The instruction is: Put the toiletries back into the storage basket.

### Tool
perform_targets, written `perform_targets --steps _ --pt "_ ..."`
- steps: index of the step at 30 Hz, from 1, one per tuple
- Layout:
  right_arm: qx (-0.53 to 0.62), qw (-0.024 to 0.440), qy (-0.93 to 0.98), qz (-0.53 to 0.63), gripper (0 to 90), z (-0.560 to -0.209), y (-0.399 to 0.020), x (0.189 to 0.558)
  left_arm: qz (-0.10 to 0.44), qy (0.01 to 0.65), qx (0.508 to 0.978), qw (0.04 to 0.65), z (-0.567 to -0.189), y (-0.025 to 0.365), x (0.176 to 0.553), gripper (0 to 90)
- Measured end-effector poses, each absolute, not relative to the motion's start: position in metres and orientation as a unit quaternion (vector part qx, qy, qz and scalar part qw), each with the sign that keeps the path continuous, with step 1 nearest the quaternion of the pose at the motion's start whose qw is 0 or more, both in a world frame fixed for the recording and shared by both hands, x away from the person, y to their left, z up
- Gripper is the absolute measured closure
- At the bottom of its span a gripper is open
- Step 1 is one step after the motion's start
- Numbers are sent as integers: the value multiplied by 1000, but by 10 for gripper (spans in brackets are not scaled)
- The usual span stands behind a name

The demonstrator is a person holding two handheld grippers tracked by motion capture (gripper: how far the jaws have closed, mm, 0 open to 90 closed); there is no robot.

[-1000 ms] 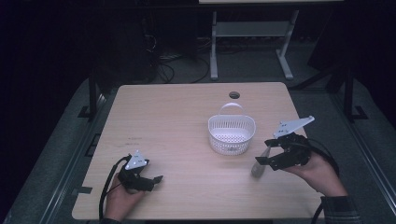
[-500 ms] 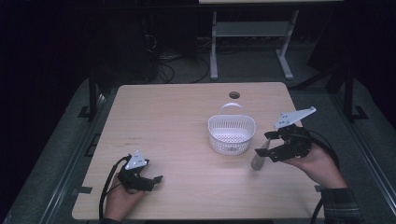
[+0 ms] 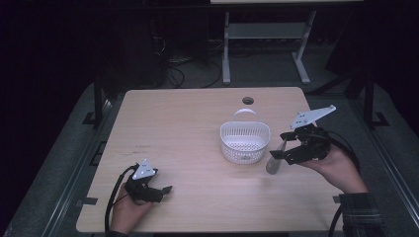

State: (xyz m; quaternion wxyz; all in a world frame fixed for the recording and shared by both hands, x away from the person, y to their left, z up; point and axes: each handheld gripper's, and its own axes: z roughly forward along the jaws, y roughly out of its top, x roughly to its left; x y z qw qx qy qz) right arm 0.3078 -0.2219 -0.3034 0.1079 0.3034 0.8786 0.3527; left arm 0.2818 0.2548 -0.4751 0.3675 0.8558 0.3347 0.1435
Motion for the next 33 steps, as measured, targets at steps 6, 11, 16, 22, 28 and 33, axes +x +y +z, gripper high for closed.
perform_targets --steps 6,11,16,22,28,33 --pt "303 112 878 353 301 -296 -222 312 144 334 856 367 -475 255 282 135" --pt "303 116 877 354 301 -289 -222 315 144 333 857 367 -475 255 282 135" --pt "303 120 876 357 301 -282 -222 317 144 333 857 367 -475 255 282 135" --pt "302 123 874 360 301 -276 -222 321 144 333 856 367 -475 255 282 135" --pt "300 127 874 361 301 -269 -221 324 144 333 856 367 -475 255 282 135" --pt "298 131 874 362 301 -263 -219 328 144 333 857 366 -475 255 282 135"
